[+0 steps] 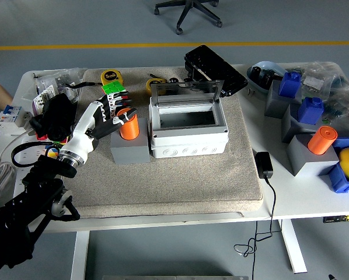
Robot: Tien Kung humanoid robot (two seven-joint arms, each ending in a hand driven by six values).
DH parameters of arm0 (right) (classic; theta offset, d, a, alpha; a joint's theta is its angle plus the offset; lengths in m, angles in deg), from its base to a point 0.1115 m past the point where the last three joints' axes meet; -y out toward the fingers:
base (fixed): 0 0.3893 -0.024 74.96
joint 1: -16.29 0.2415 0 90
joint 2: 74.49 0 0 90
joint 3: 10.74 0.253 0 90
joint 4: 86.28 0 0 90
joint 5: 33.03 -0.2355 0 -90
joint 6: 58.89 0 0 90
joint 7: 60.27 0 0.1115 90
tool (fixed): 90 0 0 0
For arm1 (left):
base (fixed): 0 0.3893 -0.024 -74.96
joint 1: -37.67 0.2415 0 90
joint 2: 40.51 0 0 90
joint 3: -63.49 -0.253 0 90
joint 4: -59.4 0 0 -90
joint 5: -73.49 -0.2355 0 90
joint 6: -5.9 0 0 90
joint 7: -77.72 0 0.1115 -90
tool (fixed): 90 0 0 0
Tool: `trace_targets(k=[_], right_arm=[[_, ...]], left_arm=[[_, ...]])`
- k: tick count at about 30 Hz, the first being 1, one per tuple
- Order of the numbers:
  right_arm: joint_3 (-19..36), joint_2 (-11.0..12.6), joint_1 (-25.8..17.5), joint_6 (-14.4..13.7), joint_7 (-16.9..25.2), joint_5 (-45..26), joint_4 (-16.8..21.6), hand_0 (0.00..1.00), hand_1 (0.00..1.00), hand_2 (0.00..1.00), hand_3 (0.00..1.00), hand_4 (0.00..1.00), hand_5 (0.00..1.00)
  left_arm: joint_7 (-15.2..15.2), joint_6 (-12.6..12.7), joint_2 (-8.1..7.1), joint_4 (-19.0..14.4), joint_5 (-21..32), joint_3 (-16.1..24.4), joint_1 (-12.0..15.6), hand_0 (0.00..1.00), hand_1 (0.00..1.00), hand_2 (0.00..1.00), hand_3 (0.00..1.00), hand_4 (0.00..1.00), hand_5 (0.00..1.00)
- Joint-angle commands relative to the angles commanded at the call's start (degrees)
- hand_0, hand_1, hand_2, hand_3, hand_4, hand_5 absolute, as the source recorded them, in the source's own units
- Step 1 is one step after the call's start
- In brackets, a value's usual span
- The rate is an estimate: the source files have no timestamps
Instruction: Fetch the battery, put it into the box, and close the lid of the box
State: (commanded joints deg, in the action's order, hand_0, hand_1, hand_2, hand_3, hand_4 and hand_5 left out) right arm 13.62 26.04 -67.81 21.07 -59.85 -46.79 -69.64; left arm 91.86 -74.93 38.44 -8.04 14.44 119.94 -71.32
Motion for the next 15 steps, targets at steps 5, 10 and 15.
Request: trace_targets(k=[5, 10, 15], right_arm=[[0.26, 0.03, -0.05, -0.1, 0.0, 0.03, 0.02, 0.721, 0.661, 0.647, 0.591, 0.991, 0.608], [0.04, 0.25, 0.27, -0.2, -0.11, -0.06, 0.05, 0.72, 0.661, 0.647, 0.591, 0.992, 0.609], [-0.25, 0.4, 0.57, -0.23, -0.11, -0.03, 0.11, 0.72, 0.661, 0.646, 0.592, 0.992, 0.609]], left_arm=[[0.59, 0.88, 0.42, 0.39, 0.36, -0.98, -0.27, 0.778, 0.745, 0.76, 0.781, 0.998, 0.361], [0.24, 1.26, 0.75, 0.15, 0.31, -1.44, -0.75, 0.737, 0.69, 0.696, 0.728, 0.998, 0.205], [0.09, 1.4, 0.77, 0.54, 0.54, -2.25, -1.67, 0.709, 0.65, 0.674, 0.701, 0.998, 0.14]])
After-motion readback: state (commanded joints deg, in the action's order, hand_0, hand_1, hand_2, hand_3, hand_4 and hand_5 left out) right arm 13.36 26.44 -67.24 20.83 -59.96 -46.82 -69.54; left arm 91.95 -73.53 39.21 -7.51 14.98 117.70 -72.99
